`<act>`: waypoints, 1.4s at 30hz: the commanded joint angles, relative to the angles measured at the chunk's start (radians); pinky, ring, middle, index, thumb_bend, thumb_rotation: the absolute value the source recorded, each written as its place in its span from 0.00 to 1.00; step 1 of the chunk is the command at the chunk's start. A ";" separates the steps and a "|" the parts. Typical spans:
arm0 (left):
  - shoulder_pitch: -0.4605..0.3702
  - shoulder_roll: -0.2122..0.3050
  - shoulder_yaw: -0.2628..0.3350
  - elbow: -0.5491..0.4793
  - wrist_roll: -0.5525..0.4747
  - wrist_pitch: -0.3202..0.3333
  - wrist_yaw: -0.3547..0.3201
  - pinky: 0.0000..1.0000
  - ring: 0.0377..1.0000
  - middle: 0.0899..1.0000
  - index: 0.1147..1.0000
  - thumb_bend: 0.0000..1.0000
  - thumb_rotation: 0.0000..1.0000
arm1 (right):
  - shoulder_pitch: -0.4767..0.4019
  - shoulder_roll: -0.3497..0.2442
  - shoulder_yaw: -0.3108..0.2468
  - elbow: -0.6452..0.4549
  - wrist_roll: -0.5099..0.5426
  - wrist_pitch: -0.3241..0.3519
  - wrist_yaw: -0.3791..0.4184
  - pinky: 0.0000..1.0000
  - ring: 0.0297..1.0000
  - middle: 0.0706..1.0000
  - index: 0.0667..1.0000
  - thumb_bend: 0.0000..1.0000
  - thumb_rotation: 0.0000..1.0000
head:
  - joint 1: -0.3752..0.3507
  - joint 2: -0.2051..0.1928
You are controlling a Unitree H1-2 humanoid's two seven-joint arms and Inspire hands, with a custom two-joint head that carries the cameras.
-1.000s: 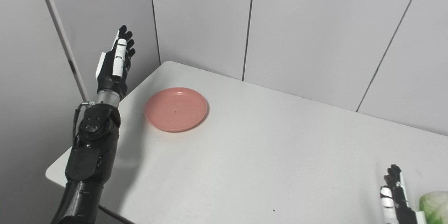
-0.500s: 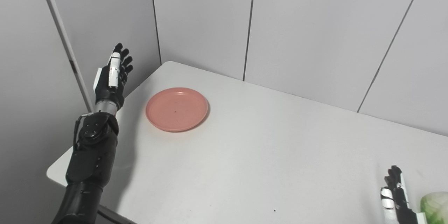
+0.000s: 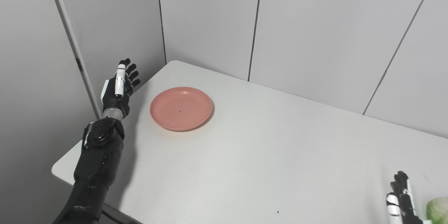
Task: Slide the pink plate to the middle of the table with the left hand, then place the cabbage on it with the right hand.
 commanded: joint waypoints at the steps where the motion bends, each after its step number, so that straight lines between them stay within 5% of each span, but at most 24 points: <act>1: -0.054 0.041 0.000 0.001 -0.007 -0.033 0.003 0.89 0.90 0.90 0.89 0.41 1.00 | 0.034 0.000 -0.001 0.010 0.000 0.012 -0.005 1.00 1.00 1.00 1.00 0.16 1.00 | -0.001 0.001; 42: -0.071 0.011 -0.084 0.253 -0.090 -0.057 -0.125 0.90 0.91 0.91 0.89 0.40 1.00 | 0.041 0.006 0.003 -0.035 0.003 0.069 0.000 1.00 1.00 1.00 1.00 0.15 1.00 | -0.026 0.025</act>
